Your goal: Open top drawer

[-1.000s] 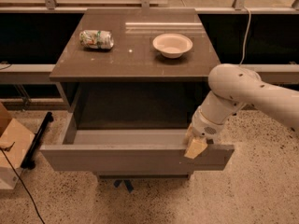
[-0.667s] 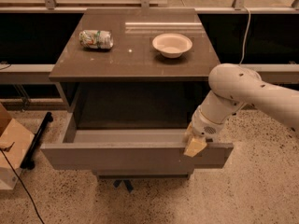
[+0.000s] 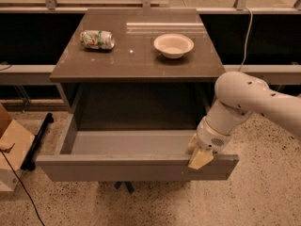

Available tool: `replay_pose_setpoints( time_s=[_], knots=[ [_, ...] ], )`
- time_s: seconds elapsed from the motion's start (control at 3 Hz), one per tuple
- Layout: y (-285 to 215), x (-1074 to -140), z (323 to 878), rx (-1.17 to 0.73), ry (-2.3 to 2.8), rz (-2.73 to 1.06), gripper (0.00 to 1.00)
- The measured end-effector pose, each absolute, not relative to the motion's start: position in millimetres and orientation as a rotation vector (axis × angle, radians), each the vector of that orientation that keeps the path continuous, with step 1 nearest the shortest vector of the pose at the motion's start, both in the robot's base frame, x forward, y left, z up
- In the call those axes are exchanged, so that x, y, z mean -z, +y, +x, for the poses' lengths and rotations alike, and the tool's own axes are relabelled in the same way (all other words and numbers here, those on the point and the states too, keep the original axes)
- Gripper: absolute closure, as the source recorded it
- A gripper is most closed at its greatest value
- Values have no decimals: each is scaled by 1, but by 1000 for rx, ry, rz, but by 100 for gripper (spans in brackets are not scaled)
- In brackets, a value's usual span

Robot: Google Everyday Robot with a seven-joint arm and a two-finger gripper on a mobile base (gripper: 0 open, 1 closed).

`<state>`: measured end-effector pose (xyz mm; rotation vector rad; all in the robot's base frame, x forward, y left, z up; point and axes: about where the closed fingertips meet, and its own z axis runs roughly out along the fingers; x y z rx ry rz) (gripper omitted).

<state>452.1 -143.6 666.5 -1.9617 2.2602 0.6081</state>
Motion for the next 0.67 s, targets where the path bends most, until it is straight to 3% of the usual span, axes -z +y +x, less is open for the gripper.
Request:
replay_pose_setpoints(
  time_s=[0.67],
  knots=[
    [-143,-664,451,-613,2260,-1967,50]
  ],
)
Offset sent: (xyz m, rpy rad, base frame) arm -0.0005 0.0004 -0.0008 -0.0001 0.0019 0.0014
